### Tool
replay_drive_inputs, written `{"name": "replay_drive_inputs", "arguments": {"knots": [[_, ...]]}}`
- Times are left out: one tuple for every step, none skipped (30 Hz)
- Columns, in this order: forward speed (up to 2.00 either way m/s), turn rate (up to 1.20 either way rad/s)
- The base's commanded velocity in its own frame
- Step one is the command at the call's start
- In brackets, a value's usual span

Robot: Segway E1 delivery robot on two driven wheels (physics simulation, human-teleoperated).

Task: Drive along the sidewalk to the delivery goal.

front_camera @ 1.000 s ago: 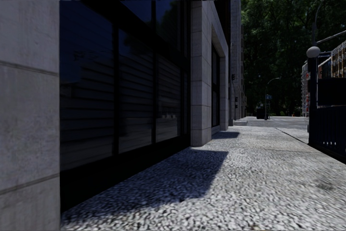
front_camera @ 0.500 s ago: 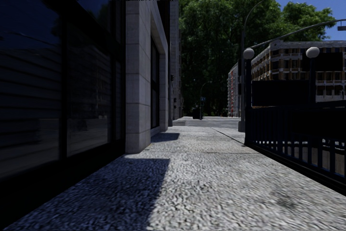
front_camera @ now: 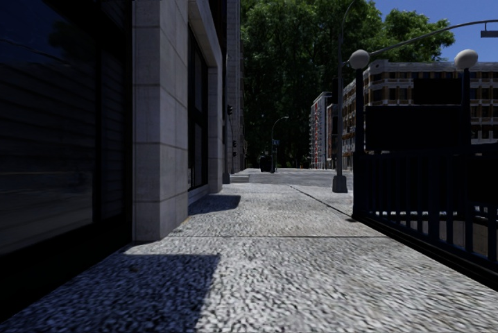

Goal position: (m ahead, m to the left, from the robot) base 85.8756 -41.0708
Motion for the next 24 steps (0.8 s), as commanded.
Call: {"name": "replay_drive_inputs", "arguments": {"knots": [[2.0, 0.0], [2.0, 0.0], [2.0, 0.0], [2.0, 0.0], [2.0, 0.0], [2.0, 0.0], [2.0, 0.0], [2.0, 0.0], [2.0, 0.0], [2.0, 0.0], [2.0, 0.0], [2.0, 0.0], [2.0, 0.0], [2.0, 0.0], [2.0, 0.0], [2.0, 0.0], [2.0, 0.0], [2.0, 0.0], [2.0, 0.0], [2.0, 0.0], [2.0, 0.0], [2.0, 0.0], [2.0, 0.0], [2.0, 0.0]]}}
